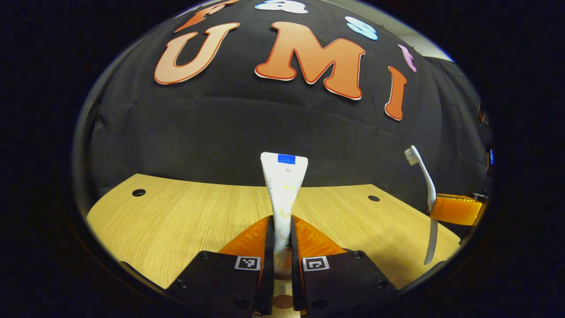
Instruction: Put the toothbrush and toothpaste on the desktop into the cup, then pick up the cup and place it on the coaster on the desktop.
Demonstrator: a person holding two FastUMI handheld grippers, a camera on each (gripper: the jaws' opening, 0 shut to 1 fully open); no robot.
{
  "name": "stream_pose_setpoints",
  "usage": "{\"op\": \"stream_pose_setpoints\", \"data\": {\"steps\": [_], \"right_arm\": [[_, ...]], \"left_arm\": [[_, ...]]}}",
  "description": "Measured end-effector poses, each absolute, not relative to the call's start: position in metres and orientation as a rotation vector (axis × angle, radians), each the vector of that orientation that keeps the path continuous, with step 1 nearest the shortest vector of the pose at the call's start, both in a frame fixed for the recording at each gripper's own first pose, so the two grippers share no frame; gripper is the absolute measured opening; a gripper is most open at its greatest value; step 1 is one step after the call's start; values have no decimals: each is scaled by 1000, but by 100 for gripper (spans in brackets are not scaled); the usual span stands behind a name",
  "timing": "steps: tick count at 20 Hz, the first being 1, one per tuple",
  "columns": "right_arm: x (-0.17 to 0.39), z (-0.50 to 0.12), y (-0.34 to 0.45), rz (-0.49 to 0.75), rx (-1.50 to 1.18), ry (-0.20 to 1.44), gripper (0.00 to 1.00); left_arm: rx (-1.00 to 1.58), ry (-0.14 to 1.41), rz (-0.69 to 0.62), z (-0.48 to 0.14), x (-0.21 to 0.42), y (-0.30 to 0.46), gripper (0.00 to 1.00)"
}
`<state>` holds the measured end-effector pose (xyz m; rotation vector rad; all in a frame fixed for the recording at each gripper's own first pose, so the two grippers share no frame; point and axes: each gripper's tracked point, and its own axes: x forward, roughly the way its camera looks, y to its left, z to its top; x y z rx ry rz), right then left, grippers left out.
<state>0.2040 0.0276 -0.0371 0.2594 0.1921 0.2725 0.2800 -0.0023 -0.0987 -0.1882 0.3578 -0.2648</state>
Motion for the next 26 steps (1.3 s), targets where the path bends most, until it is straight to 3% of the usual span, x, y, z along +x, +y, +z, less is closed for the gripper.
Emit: {"op": "stream_pose_setpoints", "data": {"steps": [6, 10, 12, 13, 15, 17, 20, 22, 26], "right_arm": [[212, -30, 35, 291, 310, 165, 5], [221, -15, 43, 317, 353, 94, 5], [228, -7, 52, 344, 382, 53, 5], [229, -6, 56, 358, 383, 39, 5], [235, -12, 58, 364, 382, 34, 5], [237, -7, 67, 390, 408, 8, 5], [243, 11, 79, 421, 436, -68, 5], [244, 19, 86, 444, 437, -114, 5], [255, 25, 95, 459, 434, -170, 5]], "left_arm": [[-192, 389, -291, -103, 256, -2, 27], [-172, 398, -286, -107, 240, 7, 38], [-172, 355, -267, -95, 236, 17, 53], [-186, 334, -274, -87, 233, 16, 55], [-183, 318, -269, -83, 222, 18, 79], [-162, 296, -252, -81, 212, 23, 90], [-126, 254, -242, -73, 193, 30, 91], [-95, 236, -219, -68, 183, 39, 99], [-156, 220, -195, -69, 168, 46, 99]]}}
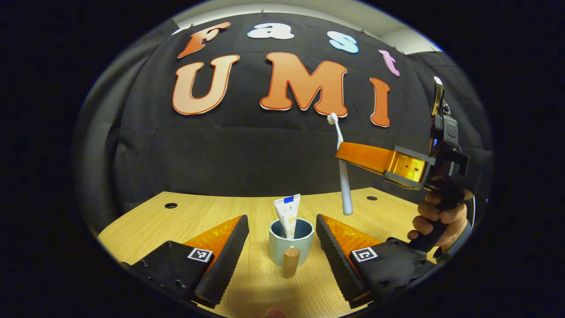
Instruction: Put the toothbrush and toothpaste on the desktop into the cup, then pick up the cup and place it on the coaster on the desktop.
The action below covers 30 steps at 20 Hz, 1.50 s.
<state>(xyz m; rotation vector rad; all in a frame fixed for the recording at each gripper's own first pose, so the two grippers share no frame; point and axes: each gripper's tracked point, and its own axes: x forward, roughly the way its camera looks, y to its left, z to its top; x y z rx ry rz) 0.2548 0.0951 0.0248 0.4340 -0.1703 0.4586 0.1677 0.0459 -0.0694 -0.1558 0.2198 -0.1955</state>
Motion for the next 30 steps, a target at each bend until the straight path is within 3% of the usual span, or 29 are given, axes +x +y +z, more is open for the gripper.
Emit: {"op": "stream_pose_setpoints", "data": {"steps": [9, 25, 30], "right_arm": [[293, 2, 109, 433, 447, -216, 5], [303, -47, 122, 464, 413, -78, 11], [281, -28, 101, 489, 391, -81, 27]], "left_arm": [[-175, 262, -125, -91, 155, 75, 99], [-179, 333, -118, -97, 170, 73, 98], [-172, 391, -188, -70, 186, 62, 99]]}}
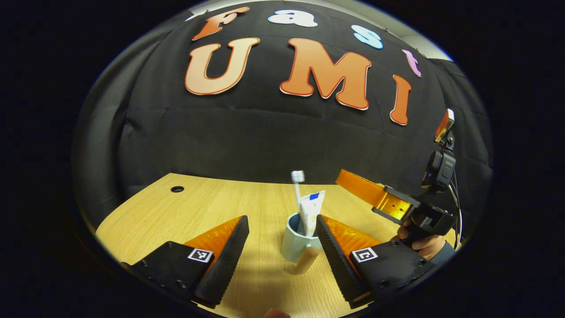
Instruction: Put the toothbrush and toothpaste on the desktop into the cup, then pick up the cup and place it on the coaster on the desktop.
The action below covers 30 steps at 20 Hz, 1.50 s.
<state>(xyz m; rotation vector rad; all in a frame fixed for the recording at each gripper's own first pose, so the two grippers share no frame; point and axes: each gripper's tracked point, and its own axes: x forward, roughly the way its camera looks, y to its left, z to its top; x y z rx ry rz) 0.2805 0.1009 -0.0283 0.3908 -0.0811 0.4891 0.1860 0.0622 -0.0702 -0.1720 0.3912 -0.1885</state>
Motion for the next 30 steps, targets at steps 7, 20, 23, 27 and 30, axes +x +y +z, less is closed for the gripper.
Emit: {"op": "stream_pose_setpoints", "data": {"steps": [7, 20, 23, 27, 30], "right_arm": [[245, -18, 53, 475, 288, -55, 54], [197, -33, 6, 483, 191, -14, 91], [187, -31, 5, 496, 180, -12, 93], [174, -27, 7, 515, 160, -30, 94], [165, -29, 9, 527, 148, -29, 94]], "left_arm": [[-31, 693, -300, -93, 182, 38, 99], [158, 1105, -343, -143, 190, 23, 99], [171, 1158, -361, -153, 190, 18, 99], [187, 1237, -395, -178, 191, 8, 99], [243, 1252, -375, -182, 203, 9, 84]]}}
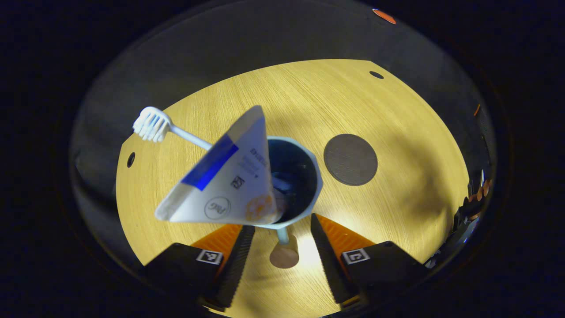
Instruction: Put the toothbrush and toothpaste on the desktop into the cup, then pick up the cup and place it on the coaster on the desktop.
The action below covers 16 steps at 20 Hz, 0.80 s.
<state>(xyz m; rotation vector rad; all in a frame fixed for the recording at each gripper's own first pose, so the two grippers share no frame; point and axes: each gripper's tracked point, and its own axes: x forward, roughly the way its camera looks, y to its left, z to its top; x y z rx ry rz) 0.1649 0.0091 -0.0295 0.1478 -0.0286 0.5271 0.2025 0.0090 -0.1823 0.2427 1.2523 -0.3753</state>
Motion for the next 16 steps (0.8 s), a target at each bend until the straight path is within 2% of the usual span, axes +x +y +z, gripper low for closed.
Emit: {"op": "stream_pose_setpoints", "data": {"steps": [1, 2, 5, 6, 9, 12, 13, 15, 16], "right_arm": [[162, -32, 11, 530, 138, -24, 94], [160, -34, 11, 530, 127, -19, 94], [161, -35, 7, 506, 116, -10, 95], [161, -36, 5, 497, 118, -11, 95], [157, -33, -1, 475, 120, -15, 96], [152, -22, -12, 440, 123, -41, 97], [151, -18, -18, 428, 125, -51, 97], [144, -13, -26, 413, 126, -62, 97], [143, -11, -31, 403, 128, -67, 97]], "left_arm": [[252, 1254, -378, -184, 206, 6, 75], [258, 1259, -374, -187, 207, 1, 73], [229, 1270, -371, -199, 199, -13, 53], [231, 1272, -376, -202, 198, -20, 35], [212, 1251, -369, -209, 209, -38, 29], [183, 1221, -332, -204, 214, -37, 29], [171, 1221, -326, -204, 216, -38, 24], [147, 1215, -328, -199, 222, -48, 24], [140, 1206, -330, -203, 202, -29, 24]]}}
